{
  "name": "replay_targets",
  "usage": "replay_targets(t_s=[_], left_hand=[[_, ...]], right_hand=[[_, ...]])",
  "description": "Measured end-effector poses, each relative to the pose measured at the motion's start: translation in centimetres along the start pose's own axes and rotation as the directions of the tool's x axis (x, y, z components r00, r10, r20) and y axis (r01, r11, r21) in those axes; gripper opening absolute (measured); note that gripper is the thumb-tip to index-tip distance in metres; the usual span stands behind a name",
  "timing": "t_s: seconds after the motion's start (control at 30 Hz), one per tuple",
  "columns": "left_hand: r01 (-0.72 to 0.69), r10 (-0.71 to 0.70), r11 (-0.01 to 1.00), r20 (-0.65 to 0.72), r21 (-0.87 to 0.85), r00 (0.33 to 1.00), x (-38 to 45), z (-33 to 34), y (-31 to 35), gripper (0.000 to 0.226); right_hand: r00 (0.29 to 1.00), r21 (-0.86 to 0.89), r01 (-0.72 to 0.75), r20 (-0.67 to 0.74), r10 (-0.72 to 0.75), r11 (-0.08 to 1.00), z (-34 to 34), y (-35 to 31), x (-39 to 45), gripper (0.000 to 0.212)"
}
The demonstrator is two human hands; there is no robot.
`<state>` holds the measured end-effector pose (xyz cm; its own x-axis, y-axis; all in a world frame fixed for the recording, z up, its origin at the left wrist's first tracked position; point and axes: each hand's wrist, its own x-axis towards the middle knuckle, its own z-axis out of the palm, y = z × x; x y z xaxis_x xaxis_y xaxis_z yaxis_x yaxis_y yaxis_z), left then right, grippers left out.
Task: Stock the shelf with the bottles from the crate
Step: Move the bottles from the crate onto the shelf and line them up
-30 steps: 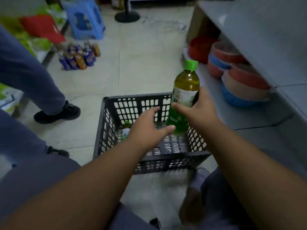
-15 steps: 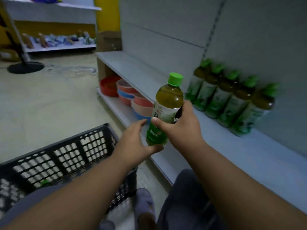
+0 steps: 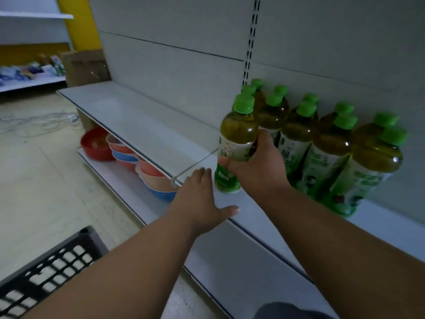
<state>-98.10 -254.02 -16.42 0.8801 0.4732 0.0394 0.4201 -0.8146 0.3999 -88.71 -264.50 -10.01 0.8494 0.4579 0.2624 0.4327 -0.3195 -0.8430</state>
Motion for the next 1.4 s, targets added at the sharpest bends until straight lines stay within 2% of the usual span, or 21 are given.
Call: replay_targets(t_s=[0.3, 0.43, 0.57, 0.83, 0.93, 1.0, 1.07, 1.17, 1.27, 1.4], left_hand=[[0.122, -0.137, 0.963, 0.047, 0.238, 0.989, 4.7, 3.9, -0.8, 0.117], [0.146, -0.158, 0.957, 0.027, 0.25, 0.987, 4.7, 4.2, -0.8, 0.112], [0.133, -0.144, 0.96, 0.024, 0.245, 0.989, 4.7, 4.5, -1.1, 0.114], [0.13, -0.137, 0.964, 0.013, 0.233, 0.991, 4.9, 4.8, -1.4, 0.115], [0.08, -0.095, 0.974, 0.058, 0.211, 0.994, 4.8, 3.9, -1.7, 0.111], [0.045, -0.06, 0.982, 0.081, 0.183, 0.995, 3.8, 2.6, -2.5, 0.106], [0.044, -0.053, 0.987, 0.055, 0.154, 0.997, 1.1, 0.6, -4.0, 0.101], [0.065, -0.067, 0.987, 0.011, 0.147, 0.998, -5.2, -3.0, -7.0, 0.089], [0.183, -0.183, 0.959, -0.02, 0.216, 0.983, -12.6, -6.5, -9.7, 0.085], [0.383, -0.368, 0.904, -0.113, 0.188, 0.923, -21.9, -9.4, -11.6, 0.09]], right_hand=[[0.996, -0.071, -0.015, -0.084, 0.009, 0.997, 3.8, 4.3, 3.4, 0.079], [0.998, -0.254, -0.067, -0.006, 0.068, 0.965, 4.6, 5.3, 2.6, 0.076], [0.996, -0.321, -0.084, -0.006, 0.087, 0.943, 5.0, 5.1, 3.6, 0.074], [0.992, -0.316, -0.118, -0.072, 0.1, 0.941, 6.3, 4.7, 4.2, 0.069], [0.99, -0.282, -0.13, -0.087, 0.109, 0.951, 6.0, 4.5, 3.3, 0.071], [0.993, -0.261, -0.09, -0.1, 0.066, 0.961, 5.4, 4.1, 1.7, 0.07], [1.0, -0.274, -0.024, -0.008, 0.023, 0.961, 5.1, 3.3, -0.7, 0.065], [0.955, -0.335, 0.117, 0.296, -0.013, 0.935, 6.0, 0.9, -4.2, 0.063], [0.857, -0.353, 0.317, 0.505, -0.107, 0.88, 7.9, -2.7, -7.9, 0.064], [0.675, -0.286, 0.522, 0.715, -0.184, 0.803, 9.9, -6.9, -14.3, 0.068]])
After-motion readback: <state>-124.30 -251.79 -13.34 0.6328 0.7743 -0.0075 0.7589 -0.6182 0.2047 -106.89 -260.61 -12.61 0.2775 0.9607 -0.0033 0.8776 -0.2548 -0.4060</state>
